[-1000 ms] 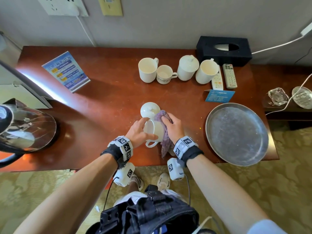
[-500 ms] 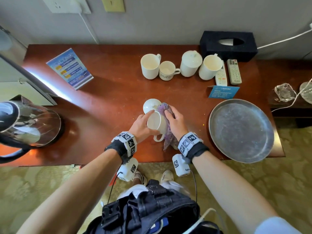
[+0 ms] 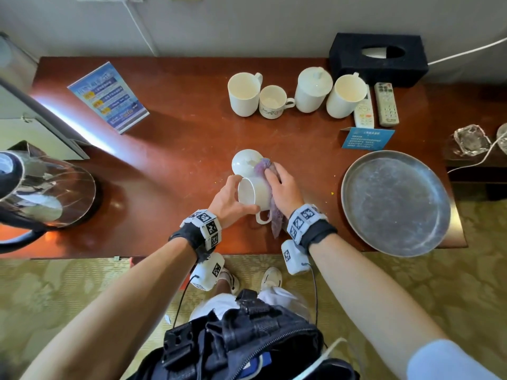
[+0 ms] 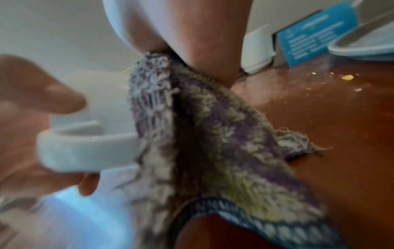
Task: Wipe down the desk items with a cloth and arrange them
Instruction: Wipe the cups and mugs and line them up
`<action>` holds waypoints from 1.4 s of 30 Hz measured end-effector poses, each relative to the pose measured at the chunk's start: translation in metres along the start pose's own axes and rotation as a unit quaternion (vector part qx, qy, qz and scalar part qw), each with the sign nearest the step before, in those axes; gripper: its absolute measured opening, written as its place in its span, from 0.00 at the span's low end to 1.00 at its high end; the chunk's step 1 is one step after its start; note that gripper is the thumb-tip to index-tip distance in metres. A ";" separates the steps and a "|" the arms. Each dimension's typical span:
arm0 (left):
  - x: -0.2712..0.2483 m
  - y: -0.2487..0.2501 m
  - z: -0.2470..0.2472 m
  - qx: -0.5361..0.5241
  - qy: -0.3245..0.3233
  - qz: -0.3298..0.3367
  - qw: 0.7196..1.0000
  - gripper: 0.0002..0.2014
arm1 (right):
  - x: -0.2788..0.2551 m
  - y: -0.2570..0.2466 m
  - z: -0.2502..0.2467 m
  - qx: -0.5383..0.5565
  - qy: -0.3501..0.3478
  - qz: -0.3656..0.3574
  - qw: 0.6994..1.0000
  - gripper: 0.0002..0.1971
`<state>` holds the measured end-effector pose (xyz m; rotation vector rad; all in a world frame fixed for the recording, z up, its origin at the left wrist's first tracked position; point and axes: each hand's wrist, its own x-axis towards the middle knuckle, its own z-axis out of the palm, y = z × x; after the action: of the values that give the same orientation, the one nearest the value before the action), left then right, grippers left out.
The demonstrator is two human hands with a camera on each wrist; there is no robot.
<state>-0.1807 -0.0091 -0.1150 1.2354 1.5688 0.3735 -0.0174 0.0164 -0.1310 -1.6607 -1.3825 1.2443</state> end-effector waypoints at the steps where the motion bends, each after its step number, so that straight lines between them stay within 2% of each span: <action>1: 0.001 0.002 -0.001 0.000 0.001 -0.001 1.000 0.46 | 0.008 0.000 -0.002 0.013 0.011 0.019 1.000 0.11; 3: 0.003 0.005 -0.002 0.001 0.001 -0.005 1.000 0.46 | 0.013 -0.002 -0.005 0.029 0.015 0.025 0.999 0.09; 5: 0.007 0.005 -0.002 0.001 0.002 -0.007 1.000 0.44 | 0.002 -0.004 -0.006 0.014 0.004 0.003 1.000 0.12; 8: 0.007 0.005 -0.002 -0.016 0.003 -0.018 1.000 0.44 | -0.029 -0.006 -0.004 -0.071 -0.034 -0.115 0.990 0.18; 10: 0.005 0.002 -0.001 -0.042 -0.004 -0.028 0.999 0.41 | -0.038 -0.001 -0.004 -0.105 -0.060 -0.180 0.976 0.19; 12: 0.003 0.001 -0.001 -0.051 -0.012 -0.032 0.998 0.37 | -0.033 0.003 -0.008 -0.100 -0.074 -0.156 0.980 0.20; 16: 0.003 0.000 -0.005 -0.052 -0.021 -0.038 0.998 0.38 | -0.013 0.003 -0.009 -0.014 -0.038 -0.021 0.999 0.16; 20: 0.007 0.000 -0.009 -0.016 -0.035 -0.034 0.999 0.44 | -0.004 0.005 -0.009 0.037 -0.003 0.021 0.999 0.09; 25: 0.011 0.012 -0.009 0.026 -0.044 -0.021 0.998 0.56 | 0.006 0.013 -0.012 0.036 0.009 0.032 0.999 0.10; 29: 0.008 0.016 -0.013 0.028 -0.073 0.007 0.997 0.52 | 0.012 0.016 -0.014 0.067 0.000 0.037 0.997 0.10; 32: 0.009 0.018 -0.016 0.053 -0.093 0.021 0.994 0.52 | 0.005 0.011 -0.013 0.090 -0.002 0.020 0.996 0.10; 34: 0.012 0.017 -0.018 0.046 -0.091 0.012 0.995 0.54 | -0.007 0.005 -0.013 0.083 -0.015 -0.008 0.996 0.17; 38: 0.014 0.011 -0.019 0.014 -0.076 0.009 0.997 0.53 | -0.028 -0.004 -0.012 0.021 -0.074 -0.096 0.992 0.20; 40: 0.012 0.015 -0.020 0.017 -0.073 0.012 0.997 0.53 | -0.030 -0.001 -0.012 0.024 -0.086 -0.096 0.991 0.21; 42: 0.012 0.015 -0.019 0.021 -0.066 0.009 0.998 0.51 | -0.026 0.002 -0.014 0.044 -0.078 -0.064 0.994 0.21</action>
<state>-0.1879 0.0137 -0.1027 1.2815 1.4609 0.2655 -0.0038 -0.0075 -0.1210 -1.4162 -1.4803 1.3637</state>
